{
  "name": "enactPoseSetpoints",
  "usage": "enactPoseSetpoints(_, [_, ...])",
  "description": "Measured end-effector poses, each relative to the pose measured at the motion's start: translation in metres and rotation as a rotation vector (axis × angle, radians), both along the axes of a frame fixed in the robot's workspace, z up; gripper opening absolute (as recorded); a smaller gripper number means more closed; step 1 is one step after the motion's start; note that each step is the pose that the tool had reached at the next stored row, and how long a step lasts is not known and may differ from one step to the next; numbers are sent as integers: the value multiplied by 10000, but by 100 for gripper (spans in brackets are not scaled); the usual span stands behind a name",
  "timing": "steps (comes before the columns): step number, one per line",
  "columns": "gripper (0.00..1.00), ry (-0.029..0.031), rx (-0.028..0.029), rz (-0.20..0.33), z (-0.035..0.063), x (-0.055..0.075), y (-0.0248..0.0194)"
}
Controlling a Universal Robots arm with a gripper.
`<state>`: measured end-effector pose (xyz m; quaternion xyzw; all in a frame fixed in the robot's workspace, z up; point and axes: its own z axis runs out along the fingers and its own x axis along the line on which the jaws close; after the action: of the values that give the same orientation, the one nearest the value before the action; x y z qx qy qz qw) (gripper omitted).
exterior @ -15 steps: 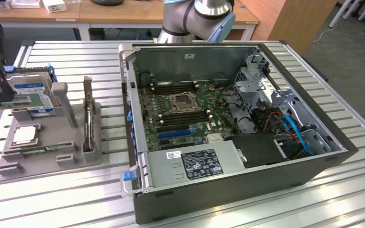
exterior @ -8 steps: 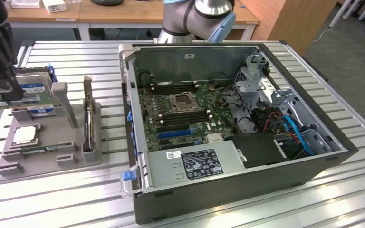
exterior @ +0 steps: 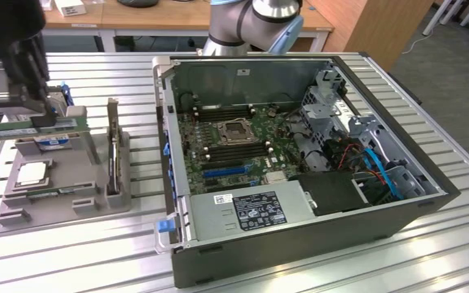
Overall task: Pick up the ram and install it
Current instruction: 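Pick up the ram and move it above insertion slot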
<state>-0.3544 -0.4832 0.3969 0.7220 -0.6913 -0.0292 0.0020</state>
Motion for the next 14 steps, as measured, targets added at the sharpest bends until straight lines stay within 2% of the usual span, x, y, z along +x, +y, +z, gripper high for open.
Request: enactPoseSetpoints(14, [12, 51, 1, 46, 0, 609, 0])
